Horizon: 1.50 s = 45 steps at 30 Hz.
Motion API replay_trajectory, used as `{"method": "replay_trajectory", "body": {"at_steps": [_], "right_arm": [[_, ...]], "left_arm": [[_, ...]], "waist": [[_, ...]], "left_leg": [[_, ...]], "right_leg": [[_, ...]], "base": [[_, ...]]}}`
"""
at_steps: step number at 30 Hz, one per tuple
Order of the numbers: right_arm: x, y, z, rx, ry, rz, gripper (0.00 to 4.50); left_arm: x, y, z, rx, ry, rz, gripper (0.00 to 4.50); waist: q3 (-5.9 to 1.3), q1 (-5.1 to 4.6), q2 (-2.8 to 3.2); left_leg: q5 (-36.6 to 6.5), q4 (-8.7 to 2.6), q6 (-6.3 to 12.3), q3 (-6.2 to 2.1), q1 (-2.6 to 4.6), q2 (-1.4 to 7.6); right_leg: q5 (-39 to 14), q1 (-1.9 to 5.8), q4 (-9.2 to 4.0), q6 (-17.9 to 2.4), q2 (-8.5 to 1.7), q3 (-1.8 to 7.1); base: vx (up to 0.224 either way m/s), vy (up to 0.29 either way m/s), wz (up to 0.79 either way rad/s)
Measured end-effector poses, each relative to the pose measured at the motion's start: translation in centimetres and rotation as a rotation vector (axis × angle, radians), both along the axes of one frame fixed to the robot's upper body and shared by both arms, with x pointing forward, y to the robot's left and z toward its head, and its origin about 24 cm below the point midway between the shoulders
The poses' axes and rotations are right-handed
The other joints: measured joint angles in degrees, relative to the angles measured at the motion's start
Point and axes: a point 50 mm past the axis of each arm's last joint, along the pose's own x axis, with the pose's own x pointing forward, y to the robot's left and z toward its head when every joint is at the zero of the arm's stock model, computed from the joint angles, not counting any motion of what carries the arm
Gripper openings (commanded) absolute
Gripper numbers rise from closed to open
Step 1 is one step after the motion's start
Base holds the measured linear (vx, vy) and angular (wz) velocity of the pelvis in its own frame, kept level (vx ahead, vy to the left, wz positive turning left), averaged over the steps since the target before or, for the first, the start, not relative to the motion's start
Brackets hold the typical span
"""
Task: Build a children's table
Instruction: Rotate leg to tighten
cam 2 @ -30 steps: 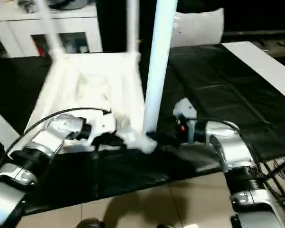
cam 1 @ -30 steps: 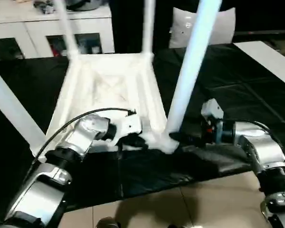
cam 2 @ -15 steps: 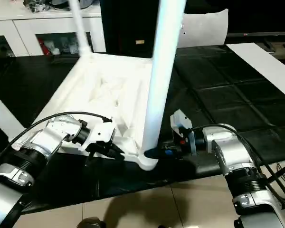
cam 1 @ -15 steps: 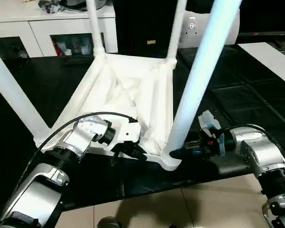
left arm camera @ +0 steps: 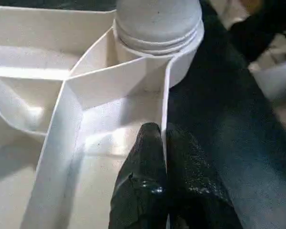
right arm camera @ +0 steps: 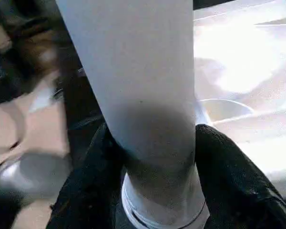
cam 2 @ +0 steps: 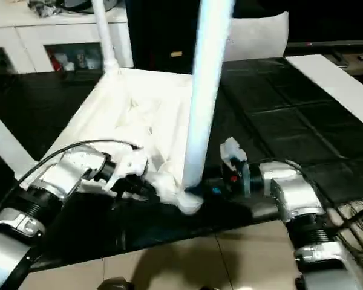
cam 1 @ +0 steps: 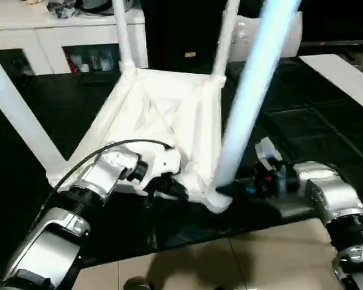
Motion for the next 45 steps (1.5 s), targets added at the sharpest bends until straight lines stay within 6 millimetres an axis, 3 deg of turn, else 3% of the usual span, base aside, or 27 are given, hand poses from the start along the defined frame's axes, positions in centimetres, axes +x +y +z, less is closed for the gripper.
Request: {"method": "replay_trajectory", "body": {"at_steps": [2, 5, 7, 8, 10, 11, 12, 13, 14, 15, 16, 17, 18, 19, 20, 22, 26, 27, 30, 36, 41, 45], "right_arm": [[0.8, 0.7, -0.2, 0.003, -0.007, -0.112, 1.93], [2.2, 2.1, -0.5, -0.006, -0.005, -0.320, 1.93], [3.3, 3.3, -0.4, -0.029, -0.016, -0.450, 1.93], [3.6, 3.6, -0.4, -0.042, -0.018, -0.489, 1.93], [4.6, 4.7, -0.3, -0.035, 0.002, -0.613, 1.93], [4.8, 5.1, -0.3, -0.038, 0.007, -0.644, 1.93], [5.2, 5.5, -0.3, -0.038, 0.000, -0.682, 2.27], [5.4, 5.6, -0.1, -0.036, -0.008, -0.703, 2.48], [5.5, 5.7, 0.1, -0.030, -0.014, -0.717, 2.48], [5.6, 5.7, 0.1, -0.010, -0.007, -0.733, 2.48], [5.6, 5.7, 0.2, -0.004, -0.004, -0.748, 2.70], [5.6, 5.4, 0.1, -0.003, -0.001, -0.757, 2.79], [5.4, 5.3, -0.1, -0.001, 0.001, -0.747, 2.86], [5.1, 4.8, -0.2, -0.003, -0.008, -0.733, 2.91], [4.9, 4.6, -0.2, -0.006, -0.015, -0.716, 2.99], [4.7, 3.9, 0.0, -0.006, -0.042, -0.689, 3.23], [3.7, 2.4, -0.1, -0.003, -0.061, -0.603, 3.45], [3.5, 2.1, -0.1, -0.002, -0.065, -0.574, 3.71], [2.9, 1.2, 0.2, -0.023, -0.084, -0.485, 3.80], [1.3, -1.9, 1.3, -0.071, -0.091, -0.304, 4.42], [-0.1, -2.6, 1.4, -0.120, -0.062, -0.097, 4.42], [-0.4, -2.3, 1.5, -0.095, -0.057, -0.014, 4.06]], "left_arm": [[0.4, 0.3, -0.1, 0.005, -0.008, 0.092, 0.00], [1.1, -0.2, -0.3, 0.001, -0.023, 0.245, 0.00], [1.5, -0.9, -0.5, 0.001, -0.031, 0.335, 0.00], [1.6, -1.1, -0.5, -0.001, -0.033, 0.359, 0.00], [2.0, -1.7, -0.6, -0.001, -0.055, 0.443, 0.00], [2.1, -1.9, -0.7, -0.001, -0.061, 0.470, 0.00], [2.3, -2.1, -0.7, -0.003, -0.076, 0.502, 0.00], [2.4, -2.3, -0.6, -0.005, -0.090, 0.516, 0.00], [2.5, -2.5, -0.4, -0.010, -0.100, 0.523, 0.00], [2.5, -2.8, -0.4, -0.018, -0.104, 0.525, 0.00], [2.4, -3.3, -0.4, -0.027, -0.103, 0.518, 0.00], [2.4, -3.5, -0.4, -0.031, -0.104, 0.516, 0.00], [2.3, -3.5, -0.5, -0.029, -0.102, 0.513, 0.00], [2.2, -3.8, -0.6, -0.029, -0.103, 0.500, 0.00], [2.2, -3.9, -0.6, -0.032, -0.106, 0.486, 0.00], [2.2, -3.9, -0.3, -0.047, -0.127, 0.460, 0.00], [2.1, -3.5, 0.0, -0.047, -0.158, 0.384, 0.00], [2.1, -3.3, 0.2, -0.047, -0.165, 0.359, 0.00], [1.9, -2.6, 0.3, -0.040, -0.176, 0.306, 0.00], [1.2, -1.1, 0.4, -0.025, -0.194, 0.151, 0.00], [0.5, -0.1, 0.5, 0.008, -0.186, 0.000, 0.00], [-0.1, -0.4, 0.5, 0.003, -0.159, -0.108, 0.00]], "waist": [[-0.01, -1.64, -0.08], [-0.03, -4.58, 0.02], [0.02, -6.65, 0.47], [0.11, -7.13, 0.68], [0.24, -8.23, 0.73], [0.33, -8.26, 0.37], [0.40, -8.26, 0.43], [0.44, -8.09, 0.59], [0.44, -8.09, 0.89], [0.44, -8.22, 1.71], [0.54, -7.94, 2.08], [0.56, -7.76, 1.75], [0.64, -7.87, 0.90], [0.67, -7.56, 0.77], [0.71, -6.64, 0.68], [0.53, -5.60, 0.95], [0.47, -4.29, 1.05], [0.47, -3.92, 1.05], [0.47, -2.70, 1.05], [0.47, -1.04, 1.03], [0.47, 0.16, 1.03], [0.47, 1.19, 1.03]], "left_leg": [[0.03, 0.07, -0.06, -0.03, -0.03, -0.04], [0.02, 0.07, -0.08, -0.46, -0.03, 0.00], [-0.02, 0.06, -0.13, -1.08, -0.22, 0.83], [-0.08, 0.02, -0.19, -1.45, -0.18, 1.49], [-0.23, 0.43, -0.45, -1.40, 0.11, 1.53], [-0.42, 0.44, -0.68, -1.06, 0.89, 1.07], [-0.80, 0.62, -0.84, -0.79, 1.35, 0.44], [-1.11, 0.85, -0.62, -0.84, 1.15, 0.48], [-1.46, 1.08, -0.04, -1.19, 0.55, 0.86], [-1.45, 1.23, -0.09, -2.22, -0.54, 1.75], [-1.48, 1.18, -0.23, -2.75, -0.55, 2.56], [-1.33, 1.25, -1.12, -2.24, -0.04, 2.36], [-1.46, 1.42, -1.26, -1.93, 0.81, 1.04], [-1.65, 1.39, -1.20, -1.45, 1.70, 0.03], [-2.02, 0.88, -0.57, -1.00, 1.78, -0.25], [-1.96, 0.73, -0.59, -1.65, 0.43, -0.14], [-1.47, 0.66, -0.87, -1.70, -0.06, -0.02], [-1.43, 0.66, -0.66, -1.69, -0.20, 0.04], [-1.55, 0.66, -0.44, -1.41, -0.27, -0.04], [-1.61, 0.76, -0.30, -0.72, -0.23, -0.11], [-1.61, 0.82, -0.38, -0.64, -0.14, -0.05], [-1.61, 0.90, -0.58, -0.56, -0.19, -0.06]], "right_leg": [[0.00, 0.04, 0.09, 0.00, 0.01, -0.14], [-0.01, 0.26, -0.71, 0.04, 0.04, -1.11], [0.00, 0.92, -2.30, 0.05, 0.07, -3.11], [-0.02, 1.30, -2.90, 0.08, 0.10, -3.76], [-0.29, 1.13, -1.53, 0.12, 0.20, -3.00], [-0.20, 0.95, -0.83, -0.02, 0.15, -2.08], [-0.20, 0.80, -0.60, -0.02, -0.03, -2.30], [-0.20, 0.65, -0.81, -0.02, -0.28, -3.33], [-0.19, 0.63, -1.44, 0.00, -0.67, -4.95], [-0.21, 1.31, -2.91, 0.10, -0.52, -7.11], [-0.41, 1.46, -2.50, 0.30, -0.26, -7.07], [-0.90, 0.92, -1.09, 0.46, 0.11, -5.06], [-0.05, 0.72, 0.12, -0.57, 0.02, -2.69], [-0.17, 0.59, 0.45, -0.51, -0.14, -2.10], [-0.16, 0.43, 0.35, -0.52, -0.33, -1.86], [-0.16, -0.08, -0.15, -0.50, -0.31, -2.73], [0.05, -0.27, -0.30, -0.57, -0.34, -2.58], [0.04, -0.37, -0.32, -0.57, -0.38, -2.54], [0.08, -0.64, -0.25, -0.66, -0.44, -2.17], [0.01, -1.11, 0.04, -0.54, -0.54, -1.58], [0.02, -1.12, 0.19, -0.54, -0.54, -1.59], [0.03, -1.10, 0.20, -0.53, -0.63, -1.51]], "base": [[0.000, 0.000, 0.00], [0.000, 0.000, 0.00], [0.000, 0.000, 0.00], [-0.017, -0.022, -0.18], [0.000, 0.000, 0.00], [0.000, 0.000, 0.00], [0.000, 0.000, 0.00], [0.000, 0.000, 0.00], [0.021, 0.008, -0.23], [0.055, 0.025, -0.19], [0.055, 0.025, -0.19], [0.058, 0.005, -0.09], [0.067, 0.001, 0.17], [0.067, 0.001, 0.17], [0.099, 0.003, 0.03], [0.071, -0.004, -0.16], [0.000, 0.000, 0.00], [0.000, 0.000, 0.00], [0.000, 0.000, 0.00], [0.000, 0.000, 0.00], [0.000, 0.000, 0.00], [0.000, 0.000, 0.00]]}}
